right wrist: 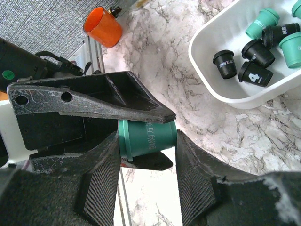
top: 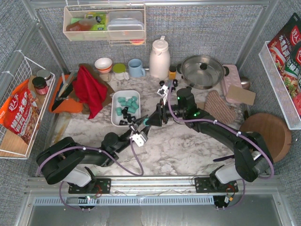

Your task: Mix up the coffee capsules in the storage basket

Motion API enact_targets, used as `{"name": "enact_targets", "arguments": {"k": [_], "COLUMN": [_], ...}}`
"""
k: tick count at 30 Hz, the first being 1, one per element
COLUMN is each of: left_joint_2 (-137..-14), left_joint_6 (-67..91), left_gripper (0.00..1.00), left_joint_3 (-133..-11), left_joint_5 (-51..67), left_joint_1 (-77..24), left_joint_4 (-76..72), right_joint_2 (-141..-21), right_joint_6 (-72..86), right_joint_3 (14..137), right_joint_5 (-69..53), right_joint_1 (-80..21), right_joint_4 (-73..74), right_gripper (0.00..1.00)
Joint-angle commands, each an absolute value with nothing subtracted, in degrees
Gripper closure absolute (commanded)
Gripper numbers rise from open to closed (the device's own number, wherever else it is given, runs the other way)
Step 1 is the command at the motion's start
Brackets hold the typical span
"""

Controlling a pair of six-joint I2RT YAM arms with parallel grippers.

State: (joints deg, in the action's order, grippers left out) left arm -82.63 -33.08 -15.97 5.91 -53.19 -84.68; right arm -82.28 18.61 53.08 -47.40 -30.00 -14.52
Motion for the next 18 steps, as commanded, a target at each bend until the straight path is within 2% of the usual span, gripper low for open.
{"name": "enact_targets", "arguments": {"k": [1, 6, 13, 15, 18], "left_joint_2": [-82.89, -83.12, -84.89, -84.91, -84.71], "left_joint_6": [-34.19, -33.27, -31.10, -29.91, -26.67], "left_gripper": [0.62, 0.63, 0.65, 0.65, 0.65], "left_joint_3": [-15.74, -15.32, -14.79, -15.58, -17.24], "left_joint_5": [4.28, 1.88, -5.21, -7.28, -11.39], "left_joint_1": [-53.39, -53.35, -53.06, -52.37, -50.11], "left_joint_4": [-88.16, -88.20, -90.24, -88.10, -83.80], "right_joint_2": [-82.41, -80.91, -76.68, -74.80, -72.46], "right_joint_6": [17.84, 17.23, 15.49, 14.47, 12.36], "right_joint_3": [53.48, 52.94, 51.88, 51.30, 50.71], "right_joint_5": [-48.45, -45.75, -39.11, -34.03, -19.68], "right_joint_1": [-30.15, -30.06, -29.27, -28.86, -28.57], "right_joint_4": [-14.56, -14.01, -12.65, -11.64, -8.67], "right_gripper": [0.50, 0.39, 0.34, 0.34, 0.33]}}
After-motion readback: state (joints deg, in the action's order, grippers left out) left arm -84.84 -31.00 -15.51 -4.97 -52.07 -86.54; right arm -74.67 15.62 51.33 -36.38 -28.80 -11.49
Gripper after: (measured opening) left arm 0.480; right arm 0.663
